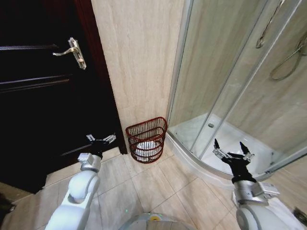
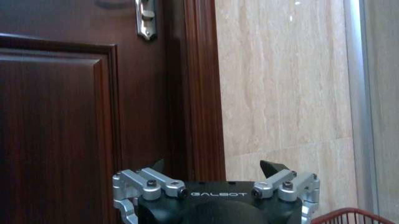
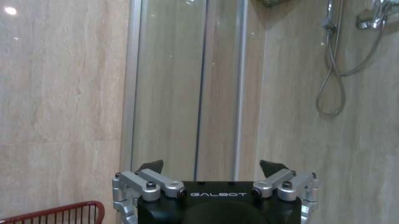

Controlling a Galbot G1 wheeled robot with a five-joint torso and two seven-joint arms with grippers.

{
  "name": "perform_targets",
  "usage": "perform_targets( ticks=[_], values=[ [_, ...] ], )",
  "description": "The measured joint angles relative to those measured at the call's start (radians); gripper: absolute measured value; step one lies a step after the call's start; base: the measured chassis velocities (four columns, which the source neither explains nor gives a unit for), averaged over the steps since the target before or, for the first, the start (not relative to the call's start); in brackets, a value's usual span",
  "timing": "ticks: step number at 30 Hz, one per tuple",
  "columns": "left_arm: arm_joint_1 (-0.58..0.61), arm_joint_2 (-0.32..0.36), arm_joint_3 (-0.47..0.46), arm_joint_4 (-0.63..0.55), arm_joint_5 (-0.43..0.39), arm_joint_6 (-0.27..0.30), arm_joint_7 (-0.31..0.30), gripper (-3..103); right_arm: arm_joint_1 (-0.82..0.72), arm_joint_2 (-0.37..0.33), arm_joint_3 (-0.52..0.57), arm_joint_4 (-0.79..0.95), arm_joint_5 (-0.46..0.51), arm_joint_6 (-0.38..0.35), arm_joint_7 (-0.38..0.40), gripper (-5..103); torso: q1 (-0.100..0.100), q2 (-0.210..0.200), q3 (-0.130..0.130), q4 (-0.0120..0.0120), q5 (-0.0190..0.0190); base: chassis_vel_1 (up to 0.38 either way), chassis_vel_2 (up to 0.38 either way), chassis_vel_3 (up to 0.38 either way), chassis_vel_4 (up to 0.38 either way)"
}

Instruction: Discard the used towel into the hamper.

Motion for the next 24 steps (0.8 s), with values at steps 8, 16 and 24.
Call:
perform_targets(
  ticks=[8, 16, 24],
  values=[
    [-0.019, 0.004, 0.053, -0.033, 0.0, 0.036, -0.01, 100, -0.028, 0.007, 0.034, 0.013, 0.012, 0.006, 0.013, 100, 0.0, 0.0, 0.0, 0.0001, 0.0, 0.006, -0.004, -0.005, 0.006],
    [-0.014, 0.01, 0.058, -0.032, -0.001, 0.038, -0.011, 100, -0.046, 0.002, 0.052, 0.018, 0.011, 0.004, 0.026, 100, 0.0, 0.0, 0.0, 0.0002, 0.0, 0.09, -0.07, -0.08, 0.075],
    [-0.005, 0.008, 0.062, -0.026, 0.013, 0.024, -0.01, 100, -0.052, 0.001, 0.055, 0.02, 0.011, -0.01, 0.031, 100, 0.0, 0.0, 0.0, 0.0003, 0.0001, 0.043, -0.09, -0.032, 0.097]
  ],
)
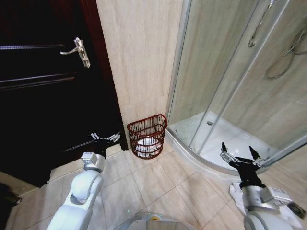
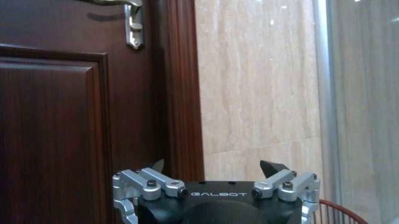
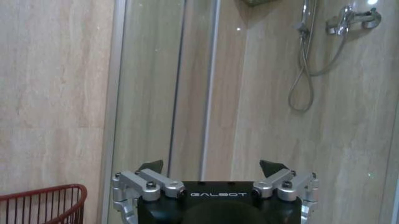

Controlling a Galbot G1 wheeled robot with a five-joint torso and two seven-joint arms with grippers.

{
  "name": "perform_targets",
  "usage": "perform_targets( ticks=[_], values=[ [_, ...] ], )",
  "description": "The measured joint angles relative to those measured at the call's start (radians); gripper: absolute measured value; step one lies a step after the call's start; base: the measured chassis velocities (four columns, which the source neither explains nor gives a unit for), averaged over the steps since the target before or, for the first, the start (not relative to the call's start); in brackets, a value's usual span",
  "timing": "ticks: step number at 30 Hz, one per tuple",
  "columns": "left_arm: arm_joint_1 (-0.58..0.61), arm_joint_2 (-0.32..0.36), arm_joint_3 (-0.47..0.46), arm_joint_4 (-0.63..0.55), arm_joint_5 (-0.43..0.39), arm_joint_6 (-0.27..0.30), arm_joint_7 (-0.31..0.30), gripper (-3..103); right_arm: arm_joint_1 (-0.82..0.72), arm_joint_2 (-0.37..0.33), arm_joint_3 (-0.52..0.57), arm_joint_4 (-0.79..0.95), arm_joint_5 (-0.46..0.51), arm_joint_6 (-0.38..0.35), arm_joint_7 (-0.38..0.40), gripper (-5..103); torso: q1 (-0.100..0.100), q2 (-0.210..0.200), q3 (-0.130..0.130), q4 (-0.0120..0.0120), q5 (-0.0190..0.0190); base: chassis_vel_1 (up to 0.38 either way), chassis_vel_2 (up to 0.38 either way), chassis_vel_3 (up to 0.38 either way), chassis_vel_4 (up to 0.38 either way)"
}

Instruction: Discard the used towel into the hamper.

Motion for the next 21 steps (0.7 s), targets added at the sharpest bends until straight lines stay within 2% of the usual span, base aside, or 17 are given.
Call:
perform_targets(
  ticks=[13, 21],
  values=[
    [-0.002, 0.001, 0.027, -0.001, 0.013, -0.001, 0.001, 100, -0.007, 0.0, 0.009, -0.002, 0.002, 0.005, -0.001, 100, 0.0, 0.0, 0.0, -0.0002, 0.0, -0.012, -0.138, 0.017, 0.126],
    [0.007, -0.001, 0.039, 0.014, 0.03, -0.028, 0.008, 100, -0.015, 0.002, 0.025, 0.0, 0.011, 0.006, 0.001, 100, 0.0, 0.0, 0.0, 0.0, 0.0, 0.046, -0.147, -0.049, 0.146]
  ],
)
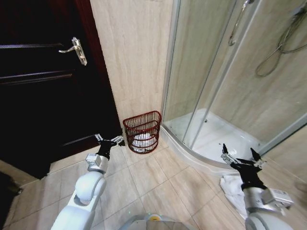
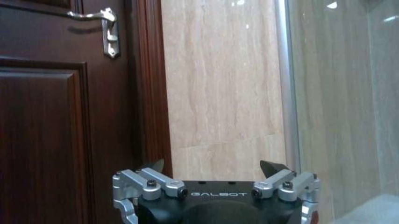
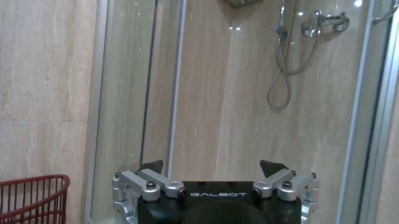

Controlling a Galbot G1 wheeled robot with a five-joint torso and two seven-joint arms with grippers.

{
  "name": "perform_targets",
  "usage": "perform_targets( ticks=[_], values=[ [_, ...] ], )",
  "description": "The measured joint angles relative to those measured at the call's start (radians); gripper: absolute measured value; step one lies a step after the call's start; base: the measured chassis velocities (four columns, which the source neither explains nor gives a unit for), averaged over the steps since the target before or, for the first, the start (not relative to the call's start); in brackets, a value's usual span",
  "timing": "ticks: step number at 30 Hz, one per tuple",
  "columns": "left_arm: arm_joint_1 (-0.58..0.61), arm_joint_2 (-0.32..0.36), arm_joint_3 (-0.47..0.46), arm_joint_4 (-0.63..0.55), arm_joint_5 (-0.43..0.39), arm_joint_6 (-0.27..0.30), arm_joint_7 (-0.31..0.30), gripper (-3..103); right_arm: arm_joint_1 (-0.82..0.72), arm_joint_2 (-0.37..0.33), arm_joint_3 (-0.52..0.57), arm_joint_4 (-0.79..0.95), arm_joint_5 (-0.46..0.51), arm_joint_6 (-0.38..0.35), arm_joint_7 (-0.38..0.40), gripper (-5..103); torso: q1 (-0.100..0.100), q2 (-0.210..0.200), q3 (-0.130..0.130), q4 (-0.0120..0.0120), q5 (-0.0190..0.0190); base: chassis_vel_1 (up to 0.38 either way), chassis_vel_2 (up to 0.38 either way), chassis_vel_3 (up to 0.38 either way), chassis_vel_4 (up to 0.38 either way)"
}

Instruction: Discard the used towel into the hamper.

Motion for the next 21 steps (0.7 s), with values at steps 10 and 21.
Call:
perform_targets(
  ticks=[10, 21],
  values=[
    [0.01, 0.001, -0.003, 0.024, 0.001, -0.034, 0.004, 100, 0.004, 0.014, -0.004, 0.001, -0.004, 0.0, 0.0, 100, 0.0, 0.0, 0.0, -0.0002, -0.0002, -0.026, -0.223, 0.015, 0.211],
    [0.014, 0.001, 0.019, 0.037, 0.011, -0.059, 0.01, 100, 0.006, 0.016, 0.001, -0.001, -0.003, 0.0, 0.002, 100, 0.0, 0.0, 0.0, 0.0, -0.0001, -0.054, -0.219, 0.038, 0.225]
  ],
)
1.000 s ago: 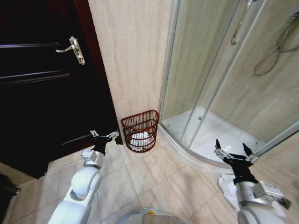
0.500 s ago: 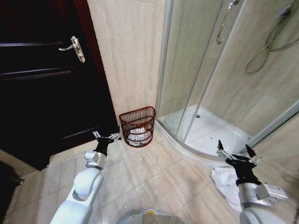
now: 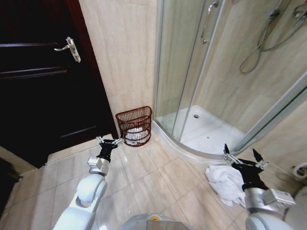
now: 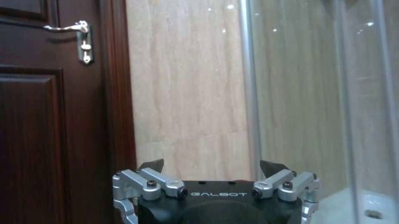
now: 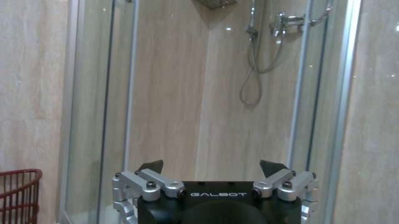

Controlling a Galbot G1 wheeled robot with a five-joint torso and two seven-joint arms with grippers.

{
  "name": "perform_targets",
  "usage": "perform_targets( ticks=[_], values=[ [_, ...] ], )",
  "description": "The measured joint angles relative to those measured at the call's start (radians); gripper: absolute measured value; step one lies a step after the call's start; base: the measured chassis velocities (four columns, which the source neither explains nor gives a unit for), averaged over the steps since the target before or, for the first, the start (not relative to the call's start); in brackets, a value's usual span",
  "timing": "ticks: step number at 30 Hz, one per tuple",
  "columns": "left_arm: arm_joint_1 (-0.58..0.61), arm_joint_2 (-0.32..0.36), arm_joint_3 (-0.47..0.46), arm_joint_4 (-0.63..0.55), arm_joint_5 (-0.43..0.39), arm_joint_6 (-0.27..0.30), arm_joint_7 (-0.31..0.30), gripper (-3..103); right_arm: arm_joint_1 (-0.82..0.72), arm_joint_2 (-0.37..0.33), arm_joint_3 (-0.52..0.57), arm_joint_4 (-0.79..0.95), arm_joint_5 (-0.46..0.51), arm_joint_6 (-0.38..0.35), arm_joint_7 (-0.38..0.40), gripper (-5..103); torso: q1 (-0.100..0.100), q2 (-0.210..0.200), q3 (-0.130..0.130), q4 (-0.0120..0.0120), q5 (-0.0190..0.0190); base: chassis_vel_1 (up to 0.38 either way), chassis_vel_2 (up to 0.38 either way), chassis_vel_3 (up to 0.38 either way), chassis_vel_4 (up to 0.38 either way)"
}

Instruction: Discard the used towel into the hamper.

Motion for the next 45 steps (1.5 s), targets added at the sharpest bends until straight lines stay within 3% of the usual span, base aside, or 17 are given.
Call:
perform_targets(
  ticks=[13, 30, 45],
  values=[
    [0.014, -0.007, 0.018, 0.014, 0.017, -0.038, 0.003, 100, 0.006, 0.0, 0.002, -0.008, 0.013, 0.019, 0.008, 100, 0.0, 0.0, 0.0, 0.0, 0.0001, -0.021, -0.147, 0.037, 0.142],
    [0.014, -0.01, 0.021, 0.032, 0.026, -0.063, 0.015, 100, 0.012, 0.003, 0.006, -0.008, 0.003, -0.017, 0.006, 100, 0.0, 0.0, 0.0, 0.0, 0.0, -0.01, -0.006, 0.008, 0.005],
    [0.011, -0.007, 0.016, 0.04, 0.024, -0.078, 0.023, 100, 0.006, 0.009, 0.006, -0.01, -0.001, -0.004, 0.005, 100, 0.0, 0.0, 0.0, -0.0004, 0.0004, -0.137, -0.138, 0.134, 0.127]
  ],
)
